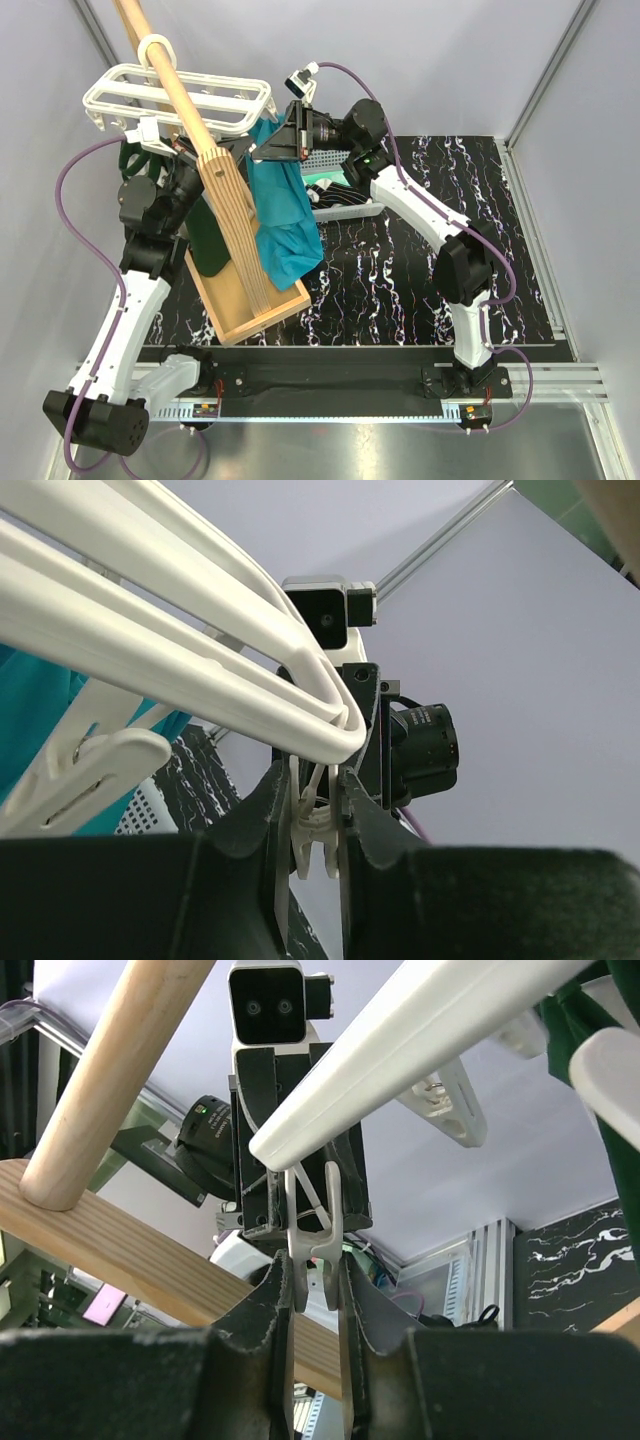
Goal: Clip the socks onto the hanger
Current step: Open the clamp at the hanger.
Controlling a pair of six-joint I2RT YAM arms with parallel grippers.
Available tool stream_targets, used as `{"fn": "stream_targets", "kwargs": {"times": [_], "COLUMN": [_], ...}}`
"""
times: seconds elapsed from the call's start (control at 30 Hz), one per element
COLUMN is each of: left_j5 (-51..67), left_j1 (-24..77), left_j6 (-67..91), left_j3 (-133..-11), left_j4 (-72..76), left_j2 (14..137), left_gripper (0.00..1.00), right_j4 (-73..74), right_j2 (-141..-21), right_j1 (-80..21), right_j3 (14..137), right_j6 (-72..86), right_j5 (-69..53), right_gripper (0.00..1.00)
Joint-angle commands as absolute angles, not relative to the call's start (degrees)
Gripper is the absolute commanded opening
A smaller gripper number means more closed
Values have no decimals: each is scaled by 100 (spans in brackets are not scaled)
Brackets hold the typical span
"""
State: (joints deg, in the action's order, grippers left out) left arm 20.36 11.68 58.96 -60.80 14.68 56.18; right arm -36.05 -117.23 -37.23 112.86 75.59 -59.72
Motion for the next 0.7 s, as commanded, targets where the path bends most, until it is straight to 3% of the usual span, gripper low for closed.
{"fn": "stream_targets", "kwargs": {"times": [0.0, 0.03, 0.07, 0.2, 0.27, 0.3, 0.5, 0.67], "left_j5": [2022, 1987, 1952, 1715, 1670, 1626, 1442, 1424], "left_j1": [1187, 1178, 1186, 1187, 1178, 1178, 1178, 1178], "left_j6": [5740, 5713, 5687, 5319, 5221, 5108, 4650, 4526], "left_j3": [-6407, -6416, -6416, -6556, -6557, -6574, -6662, -6627], "left_j4": [1582, 1556, 1521, 1030, 941, 801, 387, 299], "left_j2": [5493, 5476, 5449, 5327, 5282, 5274, 5107, 5045], "left_gripper": [0, 0, 0, 0, 0, 0, 0, 0], "right_j4": [-3297, -3200, -2947, -1954, -900, -548, 1905, 2819], "right_j2": [-11611, -11558, -11514, -11154, -10821, -10698, -9906, -9746], "right_j1": [-3797, -3788, -3762, -3657, -3569, -3481, -3217, -2796], "right_j3": [11364, 11364, 11303, 11093, 11004, 10987, 10934, 10792], "right_j6": [7278, 7077, 6953, 6058, 5232, 4916, 2806, 2005], "right_j5": [-6073, -6082, -6056, -5828, -5513, -5372, -3887, -1825], "right_gripper": [16, 23, 40, 64, 70, 78, 80, 72]}}
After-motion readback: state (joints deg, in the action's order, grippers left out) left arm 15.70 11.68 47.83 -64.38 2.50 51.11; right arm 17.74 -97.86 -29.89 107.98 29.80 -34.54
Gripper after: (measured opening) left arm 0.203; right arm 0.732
